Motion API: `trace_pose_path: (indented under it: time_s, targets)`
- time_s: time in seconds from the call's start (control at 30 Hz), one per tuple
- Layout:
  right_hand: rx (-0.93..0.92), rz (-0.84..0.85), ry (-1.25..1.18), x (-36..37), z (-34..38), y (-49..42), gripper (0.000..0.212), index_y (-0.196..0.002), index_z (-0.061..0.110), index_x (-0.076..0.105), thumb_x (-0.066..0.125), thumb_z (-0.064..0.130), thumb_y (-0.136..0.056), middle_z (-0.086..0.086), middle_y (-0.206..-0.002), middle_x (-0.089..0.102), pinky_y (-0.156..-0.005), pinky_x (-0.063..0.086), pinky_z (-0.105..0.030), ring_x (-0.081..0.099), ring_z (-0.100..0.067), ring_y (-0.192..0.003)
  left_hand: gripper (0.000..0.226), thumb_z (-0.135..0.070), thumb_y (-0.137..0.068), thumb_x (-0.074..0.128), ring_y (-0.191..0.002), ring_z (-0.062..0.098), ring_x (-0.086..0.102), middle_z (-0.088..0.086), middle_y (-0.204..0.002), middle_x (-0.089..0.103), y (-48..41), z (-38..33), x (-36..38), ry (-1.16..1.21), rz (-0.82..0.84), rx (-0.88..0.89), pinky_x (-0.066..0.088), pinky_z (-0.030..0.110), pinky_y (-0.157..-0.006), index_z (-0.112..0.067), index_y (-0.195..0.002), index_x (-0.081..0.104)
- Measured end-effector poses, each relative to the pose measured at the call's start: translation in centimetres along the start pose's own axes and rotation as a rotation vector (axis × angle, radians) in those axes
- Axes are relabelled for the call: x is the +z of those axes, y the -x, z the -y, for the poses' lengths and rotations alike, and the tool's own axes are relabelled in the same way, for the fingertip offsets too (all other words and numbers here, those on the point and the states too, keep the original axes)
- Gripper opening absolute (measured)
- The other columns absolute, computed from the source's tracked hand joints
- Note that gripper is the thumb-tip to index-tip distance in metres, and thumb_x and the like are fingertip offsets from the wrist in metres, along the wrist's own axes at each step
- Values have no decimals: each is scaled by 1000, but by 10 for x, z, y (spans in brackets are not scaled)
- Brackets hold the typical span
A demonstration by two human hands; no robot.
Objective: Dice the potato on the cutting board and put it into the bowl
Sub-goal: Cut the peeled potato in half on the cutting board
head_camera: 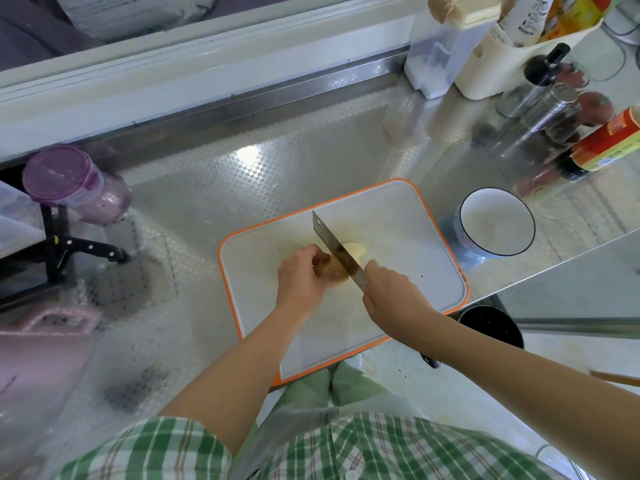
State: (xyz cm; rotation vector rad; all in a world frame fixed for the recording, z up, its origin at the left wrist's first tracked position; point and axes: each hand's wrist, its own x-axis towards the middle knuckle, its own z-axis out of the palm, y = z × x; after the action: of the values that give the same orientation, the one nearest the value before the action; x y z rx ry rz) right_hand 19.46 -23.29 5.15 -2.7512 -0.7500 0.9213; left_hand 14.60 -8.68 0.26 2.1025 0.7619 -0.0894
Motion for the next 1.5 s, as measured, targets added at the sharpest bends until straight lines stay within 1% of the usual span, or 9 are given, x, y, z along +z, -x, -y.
trace_pose_path:
  time_s: [0.1,0.23,0.4,0.63,0.93,1.03,1.2,1.33,1.5]
  targets:
    - [2,-11,30,6,2,-6,11,-96,13,32,38,4,-93,-3,-78,42,-49,22,-30,44,-27,-67,27,-25,-70,82,-79,19,61,1,-89,68,0,-1,-1,-6,-6,19,41,24,-68,-15,-91,68]
    - [7,6,25,18,1,-20,9,-105,8,39,37,7,-97,-12,-99,55,-62,32,-36,55,-35,-82,28,-22,-68,84,-78,19,61,1,-88,69,0,1,-1,-13,-21,39,43,25,-69,-16,-90,68]
    - [15,-15,-95,19,-12,-22,10,-101,12,41,41,22,-101,-14,-95,62,-67,47,-42,59,-34,-79,30,-24,-68,85,-80,16,62,-3,-90,69,1,3,-2,-1,-16,47,48,25,-73,-17,-93,68]
    - [-76,-124,-137,-15,-7,-12,12,-89,15,32,40,16,-98,1,-67,37,-57,26,-35,37,-25,-58,35,-28,-65,87,-77,15,63,-3,-85,68,1,0,-4,24,4,17,49,26,-73,-16,-90,66]
    - [-107,-60,-41,-14,-5,4,9,-93,16,32,38,17,-100,4,-69,36,-49,22,-28,42,-23,-63,32,-31,-64,86,-76,16,63,-4,-83,69,0,-1,-5,0,3,16,50,28,-71,-19,-86,67]
    - [-108,-49,-31,-13,-7,3,4,-95,15,36,38,15,-98,2,-71,39,-53,27,-31,47,-25,-68,31,-31,-65,86,-76,16,63,-4,-84,69,0,-1,-4,-6,6,8,49,26,-70,-19,-87,67]
    - [-75,-22,-11,-10,-5,6,4,-94,15,36,38,13,-97,2,-71,39,-48,23,-28,41,-17,-60,31,-29,-66,86,-79,18,63,-2,-87,70,-1,0,-3,-22,0,14,45,24,-69,-17,-88,68]
    - [-27,10,-6,-3,0,-3,5,-95,14,35,37,11,-97,0,-72,41,-48,23,-27,40,-15,-59,33,-29,-65,86,-78,20,62,0,-86,70,0,0,0,-6,-19,19,50,30,-71,-14,-89,69]
    - [-5,4,-50,4,0,-13,6,-94,15,37,37,12,-99,2,-71,41,-48,23,-24,40,-12,-58,30,-21,-68,84,-79,18,62,-2,-89,70,-2,0,-2,10,-5,7,47,25,-72,-15,-93,69]
